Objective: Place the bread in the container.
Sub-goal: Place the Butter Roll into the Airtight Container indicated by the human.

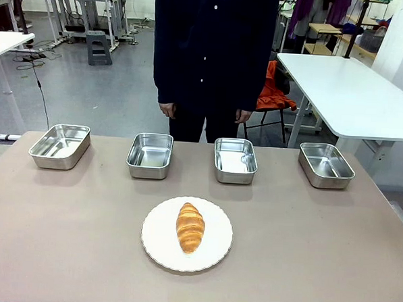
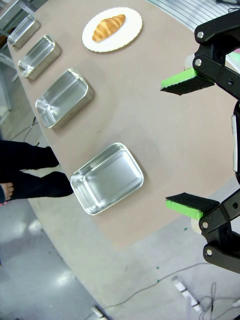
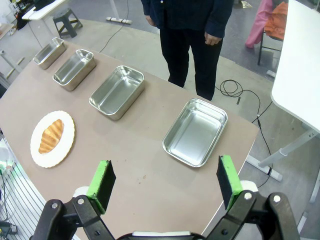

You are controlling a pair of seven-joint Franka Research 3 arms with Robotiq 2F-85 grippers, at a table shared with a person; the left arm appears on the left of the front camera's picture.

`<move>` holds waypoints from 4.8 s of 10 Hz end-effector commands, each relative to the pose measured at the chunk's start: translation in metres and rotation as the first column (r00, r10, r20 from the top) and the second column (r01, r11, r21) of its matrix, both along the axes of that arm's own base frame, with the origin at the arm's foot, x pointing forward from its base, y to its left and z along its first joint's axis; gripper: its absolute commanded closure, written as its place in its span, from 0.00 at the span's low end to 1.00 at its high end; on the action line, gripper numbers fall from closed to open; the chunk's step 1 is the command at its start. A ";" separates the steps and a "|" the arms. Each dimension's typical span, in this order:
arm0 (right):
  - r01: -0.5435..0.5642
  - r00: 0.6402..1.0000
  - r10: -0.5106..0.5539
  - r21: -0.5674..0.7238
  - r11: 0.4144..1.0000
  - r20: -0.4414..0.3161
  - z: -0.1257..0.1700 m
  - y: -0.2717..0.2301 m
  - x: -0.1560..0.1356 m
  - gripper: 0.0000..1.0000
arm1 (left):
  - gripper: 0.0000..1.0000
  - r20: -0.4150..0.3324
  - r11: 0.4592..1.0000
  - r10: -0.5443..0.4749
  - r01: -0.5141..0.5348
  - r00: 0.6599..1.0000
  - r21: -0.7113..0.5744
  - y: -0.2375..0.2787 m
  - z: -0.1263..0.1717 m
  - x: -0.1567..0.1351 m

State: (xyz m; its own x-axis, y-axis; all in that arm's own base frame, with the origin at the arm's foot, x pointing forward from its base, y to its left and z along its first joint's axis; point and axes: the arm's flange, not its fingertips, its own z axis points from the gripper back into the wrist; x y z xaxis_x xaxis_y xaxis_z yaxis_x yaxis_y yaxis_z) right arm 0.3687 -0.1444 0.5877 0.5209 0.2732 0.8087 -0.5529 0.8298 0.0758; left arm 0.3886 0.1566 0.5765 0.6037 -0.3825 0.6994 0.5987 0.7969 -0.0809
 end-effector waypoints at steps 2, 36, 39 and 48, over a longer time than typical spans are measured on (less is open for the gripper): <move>-0.003 1.000 0.003 0.004 1.000 0.006 0.000 0.000 0.000 0.00 | 0.00 0.000 1.000 0.008 -0.008 1.000 -0.002 0.000 0.001 0.000; -0.003 1.000 0.003 0.004 1.000 0.006 0.000 0.000 0.000 0.00 | 0.00 0.000 1.000 0.008 -0.008 1.000 -0.002 0.000 0.001 0.000; -0.003 1.000 0.003 0.004 1.000 0.006 0.000 0.000 0.000 0.00 | 0.00 0.000 1.000 0.008 -0.008 1.000 -0.002 0.000 0.001 0.000; -0.003 1.000 0.003 0.004 1.000 0.006 0.000 0.000 0.000 0.00 | 0.00 0.000 1.000 0.008 -0.008 1.000 -0.002 0.000 0.001 0.000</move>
State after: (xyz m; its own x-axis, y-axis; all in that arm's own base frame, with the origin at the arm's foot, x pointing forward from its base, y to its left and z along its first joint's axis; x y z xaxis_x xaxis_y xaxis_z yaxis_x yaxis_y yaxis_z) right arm 0.3687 -0.1444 0.5877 0.5209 0.2732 0.8087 -0.5529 0.8298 0.0758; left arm 0.3886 0.1566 0.5765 0.6037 -0.3825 0.6994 0.5987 0.7969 -0.0809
